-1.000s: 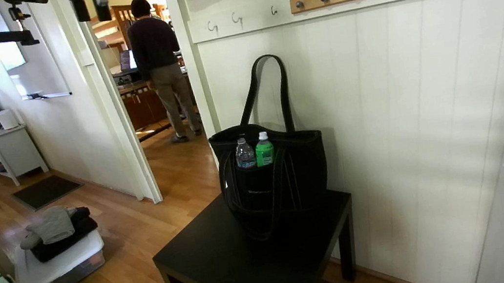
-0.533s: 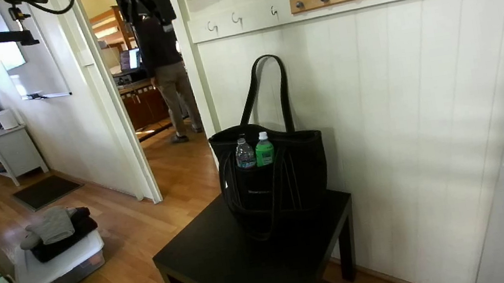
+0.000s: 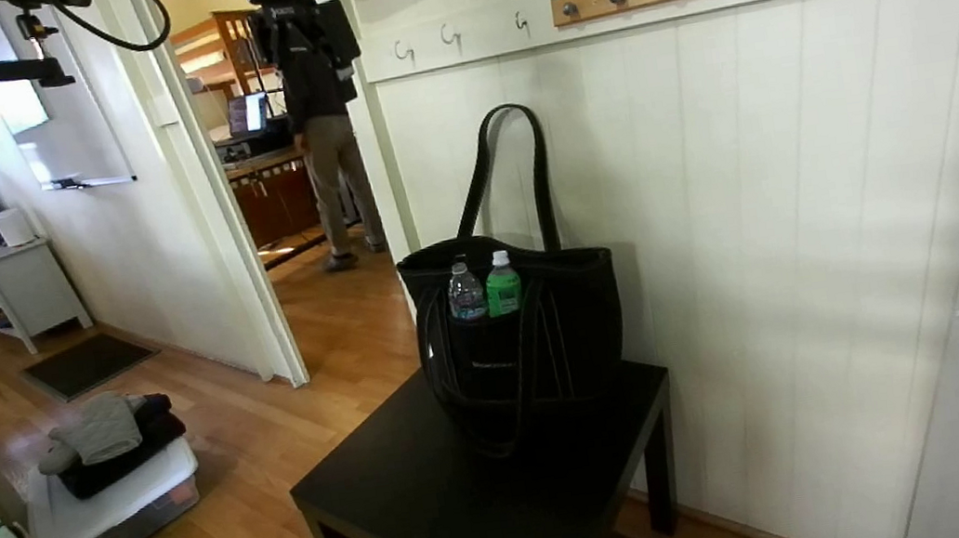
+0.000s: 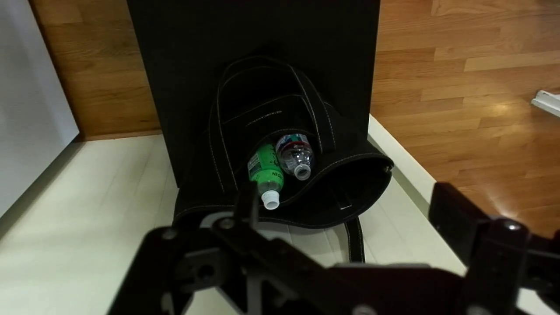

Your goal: Move the green bottle to the left

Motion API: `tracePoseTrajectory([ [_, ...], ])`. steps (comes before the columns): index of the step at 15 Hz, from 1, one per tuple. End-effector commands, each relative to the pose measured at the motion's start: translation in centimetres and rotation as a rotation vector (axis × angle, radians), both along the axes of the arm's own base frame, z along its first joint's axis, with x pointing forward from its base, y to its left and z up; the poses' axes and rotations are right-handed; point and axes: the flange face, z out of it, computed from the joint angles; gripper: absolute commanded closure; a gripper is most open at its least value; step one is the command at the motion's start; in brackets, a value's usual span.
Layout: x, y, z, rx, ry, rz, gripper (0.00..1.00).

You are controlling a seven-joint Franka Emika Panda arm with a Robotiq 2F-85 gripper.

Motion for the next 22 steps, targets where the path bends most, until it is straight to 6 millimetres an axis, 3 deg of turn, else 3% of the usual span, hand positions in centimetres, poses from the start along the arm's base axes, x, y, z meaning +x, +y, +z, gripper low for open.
tracePoseTrajectory([
  [1, 0.0, 0.0, 0.1, 0.000, 0.001, 0.000, 0.00],
  [7, 3.6, -2.3, -3.1, -0.017, -0.066, -0.024, 0.00],
  [12, 7.2, -3.7, -8.3, -0.030, -0.064, -0.001, 0.00],
  [22, 13.4, -3.6, -17.1, -0.115, 0.053, 0.099, 0.00],
])
